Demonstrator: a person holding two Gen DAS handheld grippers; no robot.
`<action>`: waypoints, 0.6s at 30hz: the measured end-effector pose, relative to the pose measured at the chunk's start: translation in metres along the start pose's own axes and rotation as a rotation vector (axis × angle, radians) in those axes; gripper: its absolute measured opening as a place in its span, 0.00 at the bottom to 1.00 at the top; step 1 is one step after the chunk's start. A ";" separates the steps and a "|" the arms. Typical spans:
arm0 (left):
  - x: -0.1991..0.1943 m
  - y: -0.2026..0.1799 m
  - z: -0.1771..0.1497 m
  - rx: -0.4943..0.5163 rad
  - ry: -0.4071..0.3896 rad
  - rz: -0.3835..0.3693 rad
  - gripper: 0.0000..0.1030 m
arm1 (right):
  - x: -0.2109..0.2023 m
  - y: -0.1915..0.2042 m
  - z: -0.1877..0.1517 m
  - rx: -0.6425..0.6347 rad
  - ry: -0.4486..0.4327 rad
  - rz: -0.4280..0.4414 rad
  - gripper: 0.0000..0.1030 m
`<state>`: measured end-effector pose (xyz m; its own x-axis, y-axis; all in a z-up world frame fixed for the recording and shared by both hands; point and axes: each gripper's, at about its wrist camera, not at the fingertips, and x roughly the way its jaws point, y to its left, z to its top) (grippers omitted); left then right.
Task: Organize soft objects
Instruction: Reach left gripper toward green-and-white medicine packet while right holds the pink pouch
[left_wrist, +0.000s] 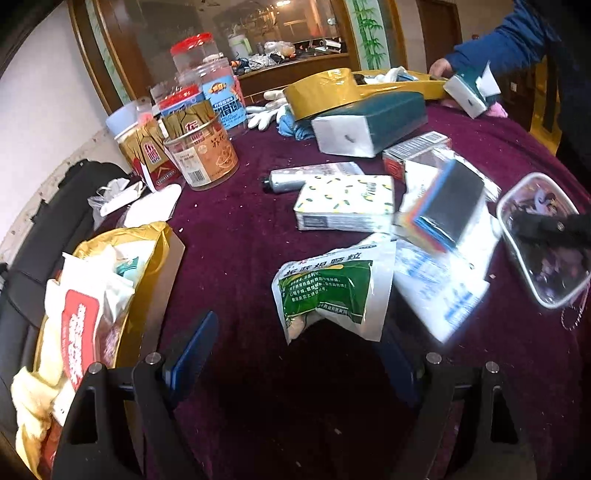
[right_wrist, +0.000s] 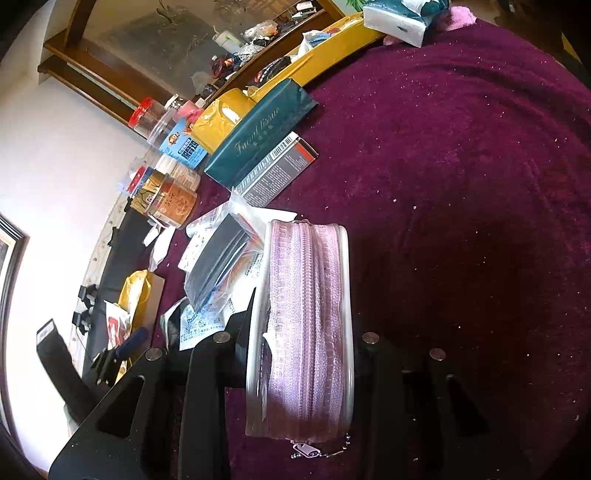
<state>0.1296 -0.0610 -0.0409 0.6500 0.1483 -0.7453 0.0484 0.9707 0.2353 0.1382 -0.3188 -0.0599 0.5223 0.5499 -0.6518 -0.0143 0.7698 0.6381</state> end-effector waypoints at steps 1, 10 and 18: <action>0.004 0.004 0.001 -0.011 0.004 -0.017 0.81 | 0.000 -0.001 0.000 0.004 0.000 0.004 0.31; 0.024 0.017 0.012 -0.028 0.033 -0.153 0.42 | 0.000 -0.004 0.000 0.015 -0.002 0.019 0.30; 0.027 0.024 0.014 -0.038 0.013 -0.218 0.15 | 0.000 -0.005 0.001 0.016 -0.003 0.020 0.30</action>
<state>0.1588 -0.0359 -0.0470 0.6178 -0.0635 -0.7837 0.1580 0.9864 0.0446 0.1388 -0.3227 -0.0626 0.5246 0.5644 -0.6374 -0.0110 0.7530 0.6579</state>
